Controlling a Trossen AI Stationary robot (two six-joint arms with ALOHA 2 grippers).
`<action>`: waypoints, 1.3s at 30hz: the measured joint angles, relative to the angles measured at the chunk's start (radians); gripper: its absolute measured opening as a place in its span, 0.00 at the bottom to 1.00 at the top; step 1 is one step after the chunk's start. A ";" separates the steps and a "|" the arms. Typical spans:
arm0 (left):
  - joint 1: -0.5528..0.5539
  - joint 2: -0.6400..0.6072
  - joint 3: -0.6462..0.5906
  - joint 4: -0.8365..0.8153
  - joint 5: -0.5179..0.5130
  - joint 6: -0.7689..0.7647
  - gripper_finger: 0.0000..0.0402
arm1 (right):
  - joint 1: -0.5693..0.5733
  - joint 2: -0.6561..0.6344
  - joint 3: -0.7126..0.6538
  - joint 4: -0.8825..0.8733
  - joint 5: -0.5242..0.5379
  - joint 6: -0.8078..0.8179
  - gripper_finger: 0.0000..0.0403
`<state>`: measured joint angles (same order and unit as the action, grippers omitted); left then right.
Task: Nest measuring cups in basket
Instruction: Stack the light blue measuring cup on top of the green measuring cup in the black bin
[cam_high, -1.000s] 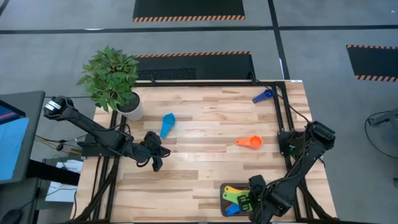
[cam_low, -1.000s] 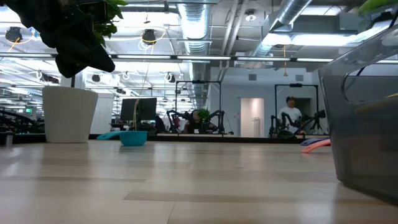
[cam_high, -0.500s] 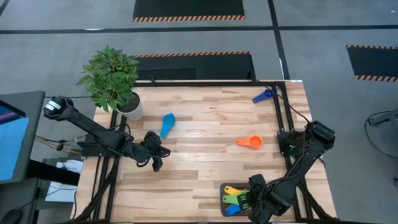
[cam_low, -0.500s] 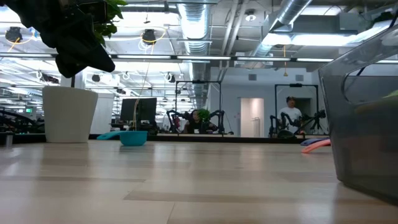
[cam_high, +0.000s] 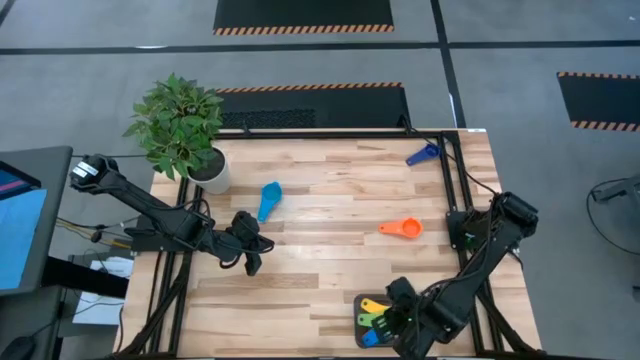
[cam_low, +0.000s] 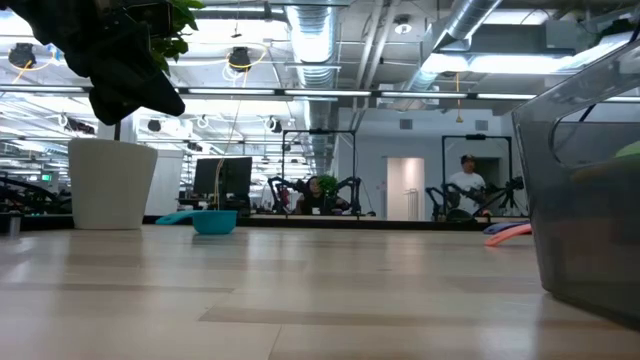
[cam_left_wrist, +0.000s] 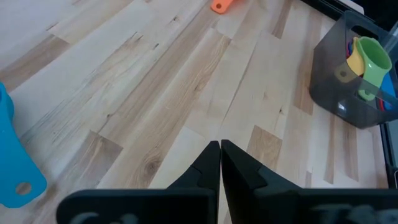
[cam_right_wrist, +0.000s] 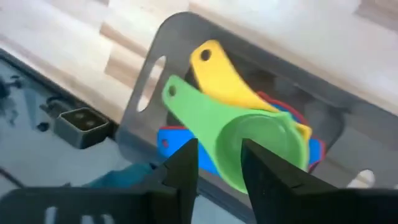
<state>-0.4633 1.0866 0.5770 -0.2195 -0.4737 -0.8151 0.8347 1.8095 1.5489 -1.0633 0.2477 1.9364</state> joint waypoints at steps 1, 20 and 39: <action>0.000 0.000 0.000 0.000 0.000 0.000 0.00 | -0.012 0.000 0.001 -0.006 -0.002 -0.020 0.34; 0.001 0.000 0.000 0.000 0.037 -0.104 0.00 | -0.394 -0.039 0.209 -0.295 0.211 -0.768 0.18; 0.285 0.013 0.001 0.211 -0.016 -0.160 0.07 | -0.416 -0.324 -0.048 -0.510 0.440 -0.776 0.18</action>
<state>-0.1781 1.0998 0.5781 -0.0086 -0.4894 -0.9753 0.4187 1.4855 1.5006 -1.5729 0.6877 1.1604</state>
